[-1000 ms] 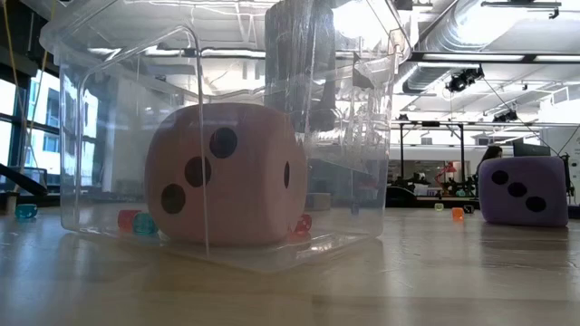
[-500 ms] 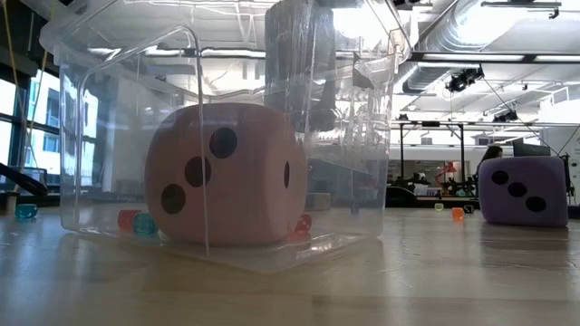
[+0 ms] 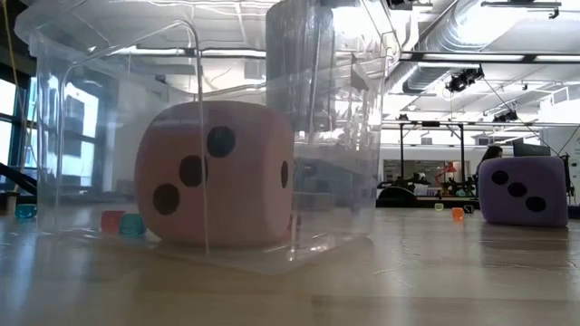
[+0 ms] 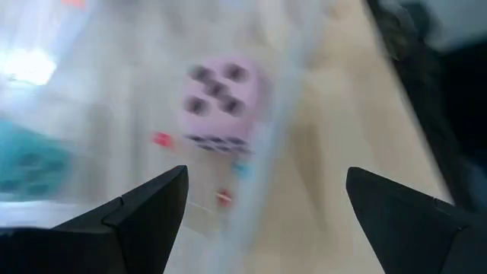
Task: Pick & Place Dice
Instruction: Put the big orange dice into the transparent bin
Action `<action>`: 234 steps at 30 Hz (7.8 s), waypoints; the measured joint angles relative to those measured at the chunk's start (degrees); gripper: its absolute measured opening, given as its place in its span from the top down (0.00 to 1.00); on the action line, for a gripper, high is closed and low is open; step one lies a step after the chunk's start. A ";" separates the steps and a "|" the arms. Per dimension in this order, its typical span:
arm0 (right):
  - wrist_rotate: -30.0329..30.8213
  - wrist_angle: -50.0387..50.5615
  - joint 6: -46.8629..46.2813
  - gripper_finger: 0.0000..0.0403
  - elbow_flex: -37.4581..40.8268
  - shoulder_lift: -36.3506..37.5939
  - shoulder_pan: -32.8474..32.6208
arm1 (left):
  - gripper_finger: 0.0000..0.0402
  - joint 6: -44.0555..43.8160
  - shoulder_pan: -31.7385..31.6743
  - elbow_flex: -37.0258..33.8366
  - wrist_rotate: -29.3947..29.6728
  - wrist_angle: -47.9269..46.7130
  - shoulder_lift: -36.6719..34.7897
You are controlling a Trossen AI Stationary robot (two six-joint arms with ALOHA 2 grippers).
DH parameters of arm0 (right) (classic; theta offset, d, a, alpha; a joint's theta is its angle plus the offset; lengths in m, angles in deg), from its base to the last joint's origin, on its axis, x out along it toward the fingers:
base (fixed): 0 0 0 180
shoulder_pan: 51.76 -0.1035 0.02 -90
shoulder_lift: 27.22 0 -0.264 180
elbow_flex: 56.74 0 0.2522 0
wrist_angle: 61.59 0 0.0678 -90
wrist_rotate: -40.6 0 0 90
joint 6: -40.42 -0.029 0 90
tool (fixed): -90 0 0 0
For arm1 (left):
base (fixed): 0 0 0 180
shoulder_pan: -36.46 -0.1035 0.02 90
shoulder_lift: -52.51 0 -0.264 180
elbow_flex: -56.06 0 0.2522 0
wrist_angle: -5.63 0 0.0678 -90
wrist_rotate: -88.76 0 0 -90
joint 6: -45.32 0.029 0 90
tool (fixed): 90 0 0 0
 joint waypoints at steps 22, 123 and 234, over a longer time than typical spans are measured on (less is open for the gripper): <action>0.00 0.42 -0.17 0.52 0.00 0.00 0.00 | 0.01 2.53 2.36 0.07 8.48 5.63 0.00; -0.03 1.84 -1.88 0.52 0.00 0.00 0.42 | 0.00 -42.40 15.23 9.03 -28.99 -26.44 13.09; -7.38 4.15 -5.73 0.52 0.00 -0.02 3.23 | 0.01 -33.31 18.78 1.42 -12.03 -11.63 6.81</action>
